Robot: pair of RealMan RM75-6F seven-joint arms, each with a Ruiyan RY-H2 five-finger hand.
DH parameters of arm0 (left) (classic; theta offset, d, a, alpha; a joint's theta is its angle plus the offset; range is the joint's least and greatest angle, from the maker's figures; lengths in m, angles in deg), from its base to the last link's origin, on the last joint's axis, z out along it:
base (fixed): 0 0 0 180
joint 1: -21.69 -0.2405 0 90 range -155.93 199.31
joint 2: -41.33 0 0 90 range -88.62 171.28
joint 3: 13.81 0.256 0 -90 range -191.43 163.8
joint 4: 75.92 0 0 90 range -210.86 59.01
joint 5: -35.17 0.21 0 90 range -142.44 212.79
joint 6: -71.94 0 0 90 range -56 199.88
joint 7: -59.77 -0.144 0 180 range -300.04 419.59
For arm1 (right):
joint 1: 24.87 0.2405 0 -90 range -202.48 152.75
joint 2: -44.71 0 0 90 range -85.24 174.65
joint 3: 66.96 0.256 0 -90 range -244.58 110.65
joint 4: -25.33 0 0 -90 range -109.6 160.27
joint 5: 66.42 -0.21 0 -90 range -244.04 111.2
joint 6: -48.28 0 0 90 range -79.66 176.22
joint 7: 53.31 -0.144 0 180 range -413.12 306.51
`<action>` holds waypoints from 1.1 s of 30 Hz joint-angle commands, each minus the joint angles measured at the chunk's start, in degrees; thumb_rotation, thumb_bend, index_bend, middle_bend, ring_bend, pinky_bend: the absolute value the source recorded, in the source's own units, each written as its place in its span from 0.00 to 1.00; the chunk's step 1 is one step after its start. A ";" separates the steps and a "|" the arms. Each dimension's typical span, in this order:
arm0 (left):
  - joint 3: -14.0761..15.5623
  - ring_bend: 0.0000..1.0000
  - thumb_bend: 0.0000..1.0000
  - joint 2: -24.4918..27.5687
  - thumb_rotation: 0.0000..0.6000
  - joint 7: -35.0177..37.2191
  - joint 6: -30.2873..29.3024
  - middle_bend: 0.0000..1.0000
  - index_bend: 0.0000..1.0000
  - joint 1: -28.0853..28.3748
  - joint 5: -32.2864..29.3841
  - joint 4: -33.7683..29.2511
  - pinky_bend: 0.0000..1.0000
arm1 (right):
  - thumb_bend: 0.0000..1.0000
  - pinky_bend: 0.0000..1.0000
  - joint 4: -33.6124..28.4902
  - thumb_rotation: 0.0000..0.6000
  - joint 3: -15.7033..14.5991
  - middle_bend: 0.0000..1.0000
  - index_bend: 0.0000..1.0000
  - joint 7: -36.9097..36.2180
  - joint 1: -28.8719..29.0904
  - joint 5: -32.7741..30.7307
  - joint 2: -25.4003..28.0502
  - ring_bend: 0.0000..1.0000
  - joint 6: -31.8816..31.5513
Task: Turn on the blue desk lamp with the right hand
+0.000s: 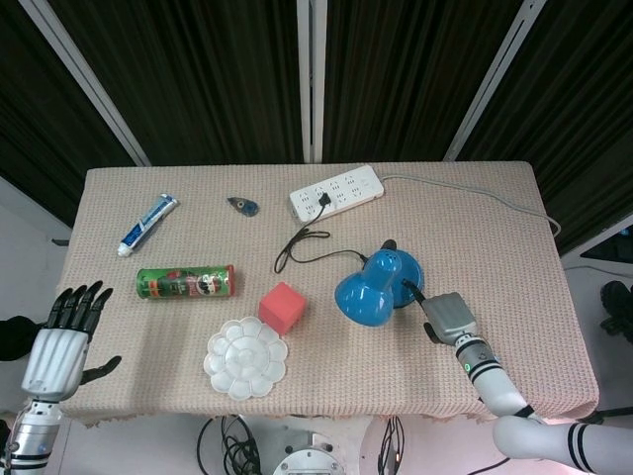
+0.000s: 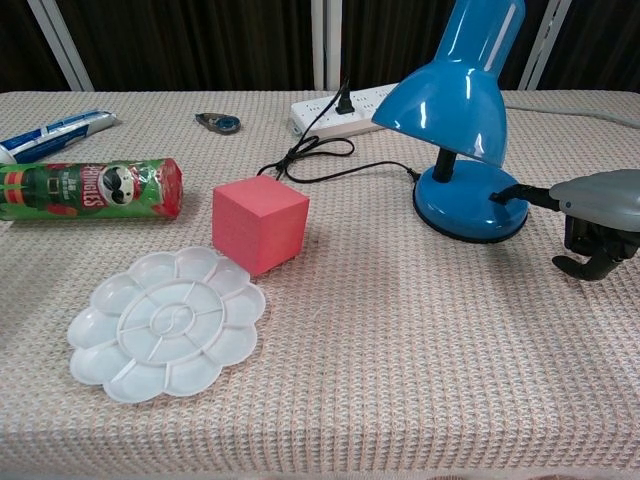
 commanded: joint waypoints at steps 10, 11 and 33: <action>0.05 0.00 0.04 0.10 1.00 0.34 0.02 0.00 0.00 0.02 0.15 -0.02 0.00 | 0.45 0.74 -0.22 1.00 -0.40 0.93 0.00 -2.88 -0.38 2.39 -0.01 0.81 -2.36; 0.04 0.00 0.04 0.12 1.00 0.40 -0.01 0.00 0.00 0.01 0.13 -0.02 0.00 | 0.45 0.74 -0.43 1.00 -0.15 0.93 0.00 -3.66 -0.64 3.63 0.14 0.81 -3.14; -0.12 0.00 0.04 0.43 1.00 1.62 0.23 0.00 0.00 0.26 0.02 0.23 0.00 | 0.05 0.01 -3.41 1.00 -7.76 0.00 0.00 -14.36 -24.29 32.50 7.91 0.00 -36.85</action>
